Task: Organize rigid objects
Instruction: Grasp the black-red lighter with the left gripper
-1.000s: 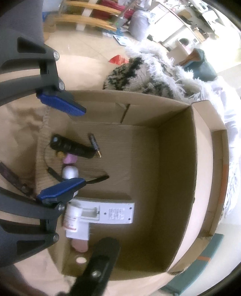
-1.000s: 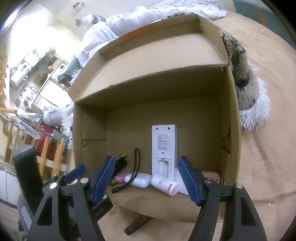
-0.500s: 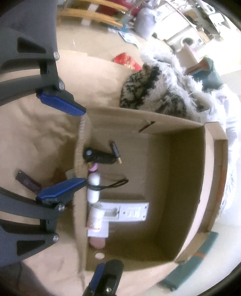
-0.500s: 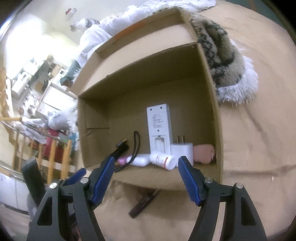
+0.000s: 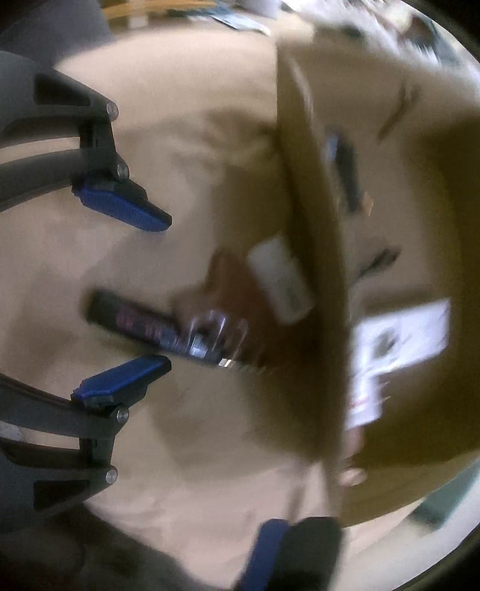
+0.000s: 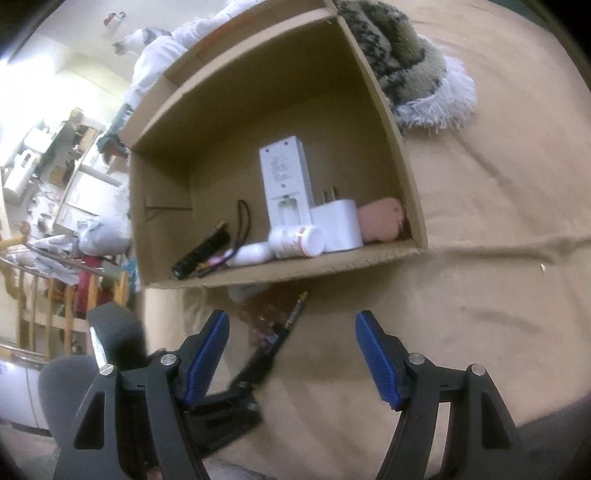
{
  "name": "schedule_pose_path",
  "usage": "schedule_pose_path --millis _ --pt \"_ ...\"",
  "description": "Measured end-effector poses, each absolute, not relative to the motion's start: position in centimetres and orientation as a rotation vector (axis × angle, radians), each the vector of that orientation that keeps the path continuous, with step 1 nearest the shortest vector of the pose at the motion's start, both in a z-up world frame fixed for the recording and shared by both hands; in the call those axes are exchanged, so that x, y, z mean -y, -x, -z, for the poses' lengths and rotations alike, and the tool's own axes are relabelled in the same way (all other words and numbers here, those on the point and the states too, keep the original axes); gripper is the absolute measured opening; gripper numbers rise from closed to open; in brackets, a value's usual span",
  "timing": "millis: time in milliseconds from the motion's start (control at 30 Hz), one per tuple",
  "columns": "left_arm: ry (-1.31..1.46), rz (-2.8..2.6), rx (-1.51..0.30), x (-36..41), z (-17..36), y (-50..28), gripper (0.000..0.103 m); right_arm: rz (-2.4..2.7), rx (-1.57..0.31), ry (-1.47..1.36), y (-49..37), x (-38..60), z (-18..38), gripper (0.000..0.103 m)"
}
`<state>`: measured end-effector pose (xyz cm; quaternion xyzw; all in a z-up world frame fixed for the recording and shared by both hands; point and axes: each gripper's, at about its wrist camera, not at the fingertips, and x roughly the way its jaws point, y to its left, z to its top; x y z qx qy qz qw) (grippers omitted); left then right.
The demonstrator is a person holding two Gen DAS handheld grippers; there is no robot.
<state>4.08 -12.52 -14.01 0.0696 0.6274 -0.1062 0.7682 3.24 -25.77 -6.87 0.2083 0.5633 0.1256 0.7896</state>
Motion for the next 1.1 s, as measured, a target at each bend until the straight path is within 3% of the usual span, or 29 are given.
schedule_pose_path --millis 133,200,267,300,500,733,933,1000,1033,1100 --pt "-0.210 0.239 -1.340 13.8 14.6 -4.6 0.065 -0.222 -1.220 -0.423 -3.1 26.0 7.4 0.075" --pt "-0.207 0.271 -1.344 13.9 14.5 -4.6 0.035 -0.196 -1.224 -0.422 -3.1 26.3 7.7 0.075" --pt "-0.220 0.310 -1.348 14.1 14.2 -4.3 0.019 -0.180 -1.230 -0.425 -3.1 26.6 7.9 0.075" --pt "-0.216 0.319 -1.358 14.1 14.0 -4.2 0.018 -0.175 -1.231 -0.425 -3.1 26.7 8.0 0.075" --pt "-0.087 0.349 -1.406 11.7 11.8 -3.0 0.018 -0.176 -1.246 -0.429 -3.4 26.5 8.6 0.075" --pt "0.005 0.234 -1.289 5.1 5.3 -1.5 0.018 -0.241 -1.279 -0.508 -3.7 26.1 9.5 0.075" --pt "0.081 0.115 -1.199 0.0 3.0 -1.6 0.018 -0.298 -1.320 -0.283 -5.3 22.0 9.9 0.076" --pt "0.135 0.092 -1.206 -1.6 3.2 -1.9 0.018 -0.297 -1.295 -0.135 -5.8 20.0 9.7 0.089" --pt "0.155 0.085 -1.207 -1.9 3.3 -2.1 0.018 -0.299 -1.281 -0.077 -5.9 19.2 9.7 0.101" --pt "0.188 0.074 -1.203 -2.2 3.3 -2.2 0.017 -0.311 -1.279 0.005 -6.3 17.5 10.2 0.103"
